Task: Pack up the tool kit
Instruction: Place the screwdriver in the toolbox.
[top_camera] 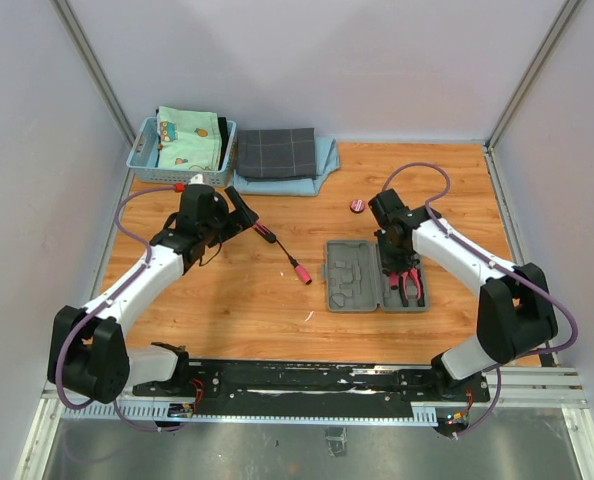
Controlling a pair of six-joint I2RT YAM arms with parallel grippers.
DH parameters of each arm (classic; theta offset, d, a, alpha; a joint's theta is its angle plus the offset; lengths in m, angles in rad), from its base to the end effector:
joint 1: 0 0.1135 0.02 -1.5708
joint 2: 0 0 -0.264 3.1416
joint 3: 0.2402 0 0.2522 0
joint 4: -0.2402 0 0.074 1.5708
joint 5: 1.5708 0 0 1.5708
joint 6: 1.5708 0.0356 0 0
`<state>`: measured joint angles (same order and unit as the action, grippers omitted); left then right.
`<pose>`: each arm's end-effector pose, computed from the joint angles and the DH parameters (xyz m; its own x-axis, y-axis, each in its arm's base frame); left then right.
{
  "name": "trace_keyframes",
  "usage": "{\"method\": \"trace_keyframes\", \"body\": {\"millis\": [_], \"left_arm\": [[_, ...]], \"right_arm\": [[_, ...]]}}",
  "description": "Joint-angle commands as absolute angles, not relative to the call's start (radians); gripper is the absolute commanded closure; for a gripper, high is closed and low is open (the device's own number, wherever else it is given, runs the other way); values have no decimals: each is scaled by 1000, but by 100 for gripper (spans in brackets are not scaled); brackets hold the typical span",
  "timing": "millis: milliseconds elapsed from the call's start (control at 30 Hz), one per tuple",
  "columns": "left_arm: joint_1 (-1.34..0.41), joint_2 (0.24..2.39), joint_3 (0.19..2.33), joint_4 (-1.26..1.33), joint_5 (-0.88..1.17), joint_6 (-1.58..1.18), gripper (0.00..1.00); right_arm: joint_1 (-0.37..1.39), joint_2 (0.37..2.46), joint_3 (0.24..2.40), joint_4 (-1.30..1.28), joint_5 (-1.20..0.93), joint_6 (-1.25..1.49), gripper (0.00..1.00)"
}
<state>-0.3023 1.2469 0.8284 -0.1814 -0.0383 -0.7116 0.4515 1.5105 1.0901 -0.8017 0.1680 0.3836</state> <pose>0.2626 -0.0805 0.2572 -0.5827 -0.5018 -0.6392 -0.1495 0.8393 -0.5226 0.2631 0.1209 0.2293 -0.9259 -0.0389 -0.3757 -0.0347 0.9992 -0.0179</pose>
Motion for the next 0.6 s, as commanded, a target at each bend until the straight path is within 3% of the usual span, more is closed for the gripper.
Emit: {"method": "trace_keyframes", "body": {"millis": [0, 567], "left_arm": [[-293, 1259, 867, -160, -28, -700, 2], [-293, 1272, 869, -153, -20, -699, 2]], "right_arm": [[427, 1481, 1032, -754, 183, 444, 99], [417, 1516, 915, -689, 132, 452, 99]]}}
